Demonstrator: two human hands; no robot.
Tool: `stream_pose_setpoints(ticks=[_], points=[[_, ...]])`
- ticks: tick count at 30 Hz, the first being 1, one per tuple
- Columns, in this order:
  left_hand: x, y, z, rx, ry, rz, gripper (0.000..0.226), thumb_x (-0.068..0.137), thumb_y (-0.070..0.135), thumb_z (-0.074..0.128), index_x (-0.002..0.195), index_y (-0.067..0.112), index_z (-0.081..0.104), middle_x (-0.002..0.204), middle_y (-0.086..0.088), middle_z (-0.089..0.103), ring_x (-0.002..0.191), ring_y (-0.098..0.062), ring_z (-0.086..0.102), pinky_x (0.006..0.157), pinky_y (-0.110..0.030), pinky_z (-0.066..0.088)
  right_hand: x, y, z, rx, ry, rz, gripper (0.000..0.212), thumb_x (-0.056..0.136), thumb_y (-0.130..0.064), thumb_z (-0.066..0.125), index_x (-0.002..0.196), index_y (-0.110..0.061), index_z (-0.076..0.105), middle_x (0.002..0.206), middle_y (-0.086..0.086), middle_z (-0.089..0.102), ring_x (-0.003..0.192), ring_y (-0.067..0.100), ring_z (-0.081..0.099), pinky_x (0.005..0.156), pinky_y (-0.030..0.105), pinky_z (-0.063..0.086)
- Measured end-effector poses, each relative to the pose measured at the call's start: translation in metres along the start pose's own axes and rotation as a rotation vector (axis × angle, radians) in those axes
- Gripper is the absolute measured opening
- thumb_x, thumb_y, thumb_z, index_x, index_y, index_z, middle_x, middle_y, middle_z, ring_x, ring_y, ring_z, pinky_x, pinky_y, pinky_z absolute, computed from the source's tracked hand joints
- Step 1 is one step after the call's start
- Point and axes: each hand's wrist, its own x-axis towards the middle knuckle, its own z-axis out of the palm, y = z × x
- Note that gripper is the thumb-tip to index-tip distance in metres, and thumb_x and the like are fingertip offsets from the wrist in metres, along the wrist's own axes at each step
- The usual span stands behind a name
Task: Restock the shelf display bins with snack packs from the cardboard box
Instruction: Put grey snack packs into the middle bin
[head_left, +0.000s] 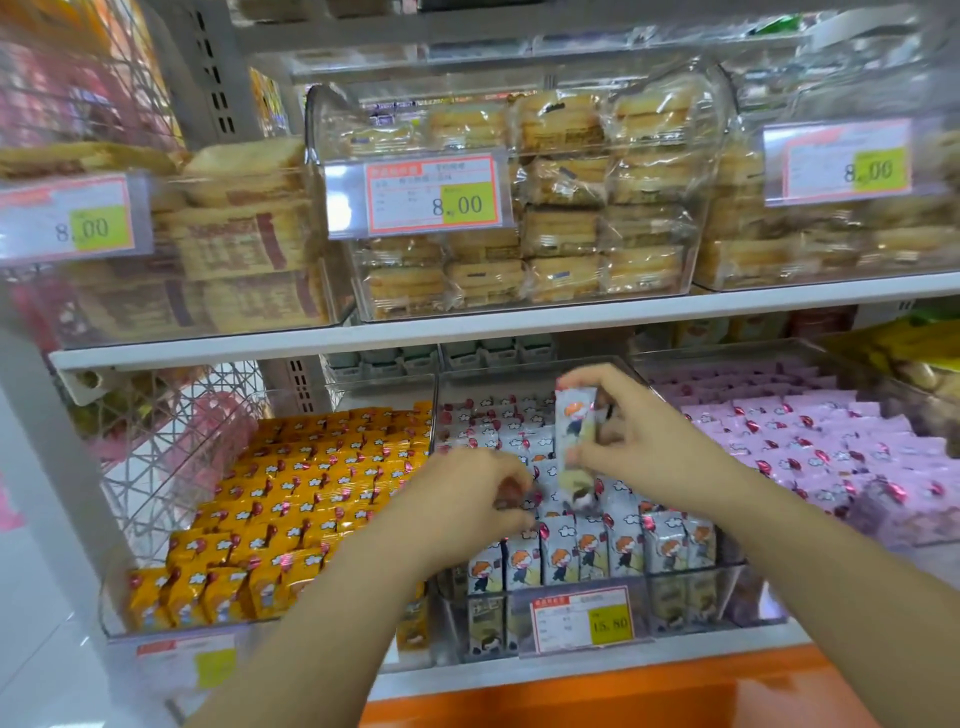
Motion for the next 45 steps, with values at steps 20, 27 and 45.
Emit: stream_pose_setpoints(ticks=[20, 27, 45], points=[[0.004, 0.005, 0.026, 0.474, -0.14, 0.02, 0.034, 0.09, 0.045, 0.058, 0.114, 0.021, 0.056, 0.108, -0.002, 0.065, 0.103, -0.023, 0.058, 0.106, -0.043, 0.024, -0.004, 0.009, -0.003, -0.045, -0.165, 0.067, 0.027, 0.089, -0.016, 0.065, 0.108, -0.026, 0.047, 0.066, -0.025, 0.053, 0.051, -0.006, 0.048, 0.058, 0.01, 0.041], [0.006, 0.004, 0.029, 0.467, -0.144, 0.008, 0.039, 0.09, 0.045, 0.059, 0.122, 0.024, 0.056, 0.115, 0.0, 0.065, 0.11, -0.023, 0.057, 0.106, -0.043, 0.021, 0.001, 0.021, 0.001, -0.178, -0.149, 0.106, 0.028, 0.088, -0.021, 0.066, 0.106, -0.033, 0.048, 0.088, 0.012, 0.064, 0.067, 0.031, 0.056, 0.071, 0.039, 0.052], [0.0, 0.007, 0.025, 0.379, -0.134, -0.002, 0.049, 0.086, 0.047, 0.063, 0.13, 0.029, 0.051, 0.121, 0.003, 0.063, 0.111, -0.022, 0.054, 0.102, -0.035, 0.023, -0.014, 0.03, 0.022, -0.863, -0.416, -0.053, 0.041, 0.094, -0.041, 0.054, 0.135, -0.04, 0.049, 0.123, -0.004, 0.047, 0.117, 0.017, 0.035, 0.1, 0.035, 0.024]])
